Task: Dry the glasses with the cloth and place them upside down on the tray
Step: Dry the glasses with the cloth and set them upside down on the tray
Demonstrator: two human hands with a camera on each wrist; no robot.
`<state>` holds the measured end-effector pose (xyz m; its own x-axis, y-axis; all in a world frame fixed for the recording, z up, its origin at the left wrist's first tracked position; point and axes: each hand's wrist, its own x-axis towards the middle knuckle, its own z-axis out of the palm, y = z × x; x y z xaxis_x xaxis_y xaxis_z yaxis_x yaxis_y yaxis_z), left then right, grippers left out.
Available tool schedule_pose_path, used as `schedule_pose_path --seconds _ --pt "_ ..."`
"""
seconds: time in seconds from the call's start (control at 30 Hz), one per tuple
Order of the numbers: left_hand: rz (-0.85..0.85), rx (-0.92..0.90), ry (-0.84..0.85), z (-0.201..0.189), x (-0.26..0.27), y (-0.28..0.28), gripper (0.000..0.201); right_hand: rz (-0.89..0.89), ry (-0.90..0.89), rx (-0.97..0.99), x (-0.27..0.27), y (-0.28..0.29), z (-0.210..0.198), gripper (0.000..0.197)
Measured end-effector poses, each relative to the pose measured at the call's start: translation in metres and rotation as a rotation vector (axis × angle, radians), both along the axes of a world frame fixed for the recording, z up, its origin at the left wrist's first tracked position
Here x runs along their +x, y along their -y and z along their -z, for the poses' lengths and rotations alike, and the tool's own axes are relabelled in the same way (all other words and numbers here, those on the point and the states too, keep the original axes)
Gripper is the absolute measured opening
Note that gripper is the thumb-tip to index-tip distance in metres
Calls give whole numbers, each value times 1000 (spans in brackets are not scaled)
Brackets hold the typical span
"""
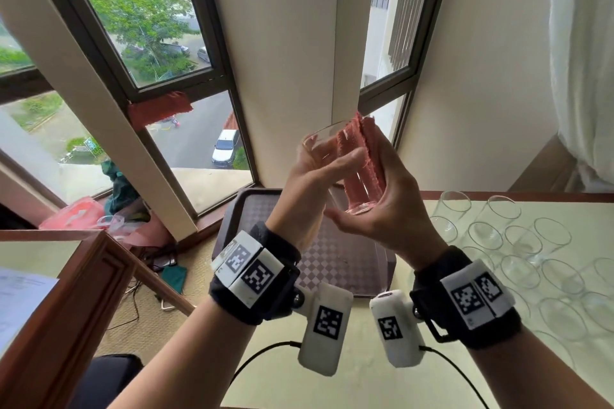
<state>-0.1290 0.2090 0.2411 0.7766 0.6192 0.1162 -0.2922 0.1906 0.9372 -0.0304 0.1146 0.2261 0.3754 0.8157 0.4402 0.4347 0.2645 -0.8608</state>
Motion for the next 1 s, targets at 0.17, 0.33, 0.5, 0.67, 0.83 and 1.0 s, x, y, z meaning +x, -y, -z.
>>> schedule_pose_path --seconds 0.17,0.33,0.5,0.67,0.83,1.0 --pt "25 -31 72 2 -1 4 37 -126 -228 -27 -1 8 -6 89" --pt "44 28 -77 -1 -3 2 52 -101 -233 -89 9 9 3 93" --pt "17 13 -89 -7 0 3 24 -17 -56 -32 4 5 7 112" --pt "9 7 3 -9 1 8 28 -118 -215 -47 -1 9 0 95" --pt "105 30 -21 -8 -1 6 67 -124 -334 -26 -2 14 1 85" --pt "103 -27 3 -7 -2 3 34 -1 -67 11 0 7 1 102"
